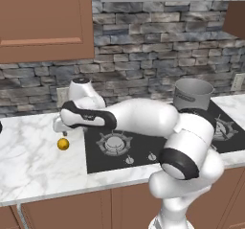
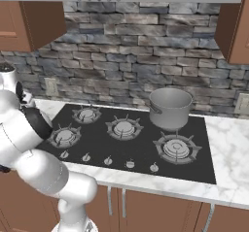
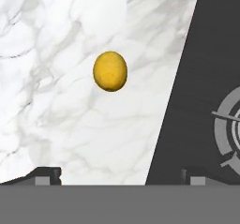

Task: Turn on the burner for the pot on the stove. Wait thirty seconds for the pot to heat up. Then add the lemon to the pot.

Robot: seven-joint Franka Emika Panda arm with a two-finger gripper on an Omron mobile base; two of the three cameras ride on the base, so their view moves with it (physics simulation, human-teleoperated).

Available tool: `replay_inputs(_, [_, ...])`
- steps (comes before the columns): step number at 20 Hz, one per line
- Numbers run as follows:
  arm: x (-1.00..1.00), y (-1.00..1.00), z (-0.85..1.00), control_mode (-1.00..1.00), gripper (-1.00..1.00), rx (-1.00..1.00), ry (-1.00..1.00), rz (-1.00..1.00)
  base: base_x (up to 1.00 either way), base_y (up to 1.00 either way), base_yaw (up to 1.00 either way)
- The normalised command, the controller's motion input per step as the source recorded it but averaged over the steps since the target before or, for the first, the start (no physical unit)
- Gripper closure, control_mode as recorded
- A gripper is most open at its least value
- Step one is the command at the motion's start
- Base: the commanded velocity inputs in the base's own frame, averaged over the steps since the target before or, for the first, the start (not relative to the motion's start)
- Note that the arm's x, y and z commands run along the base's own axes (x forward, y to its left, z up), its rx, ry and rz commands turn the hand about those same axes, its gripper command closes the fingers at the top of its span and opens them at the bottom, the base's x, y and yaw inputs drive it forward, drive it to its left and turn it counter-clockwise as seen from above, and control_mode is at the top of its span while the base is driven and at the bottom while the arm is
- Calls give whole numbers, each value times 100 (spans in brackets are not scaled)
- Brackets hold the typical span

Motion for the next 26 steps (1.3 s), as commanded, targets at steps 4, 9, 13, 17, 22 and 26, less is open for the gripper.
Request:
replay_inputs(4, [24,14,-42,-100,-100,0,0,-6,0,0,0])
replay_inputs(9, [15,13,-35,-100,-100,0,0,-4,0,0,0])
replay_inputs(13, [14,17,-32,-100,-100,0,0,-4,0,0,0])
replay_inputs(17, [24,15,-32,-100,-100,0,0,-4,0,0,0])
replay_inputs(22, [28,25,-27,-100,-100,0,0,-3,0,0,0])
replay_inputs(26, [28,29,-20,-100,-100,0,0,-3,0,0,0])
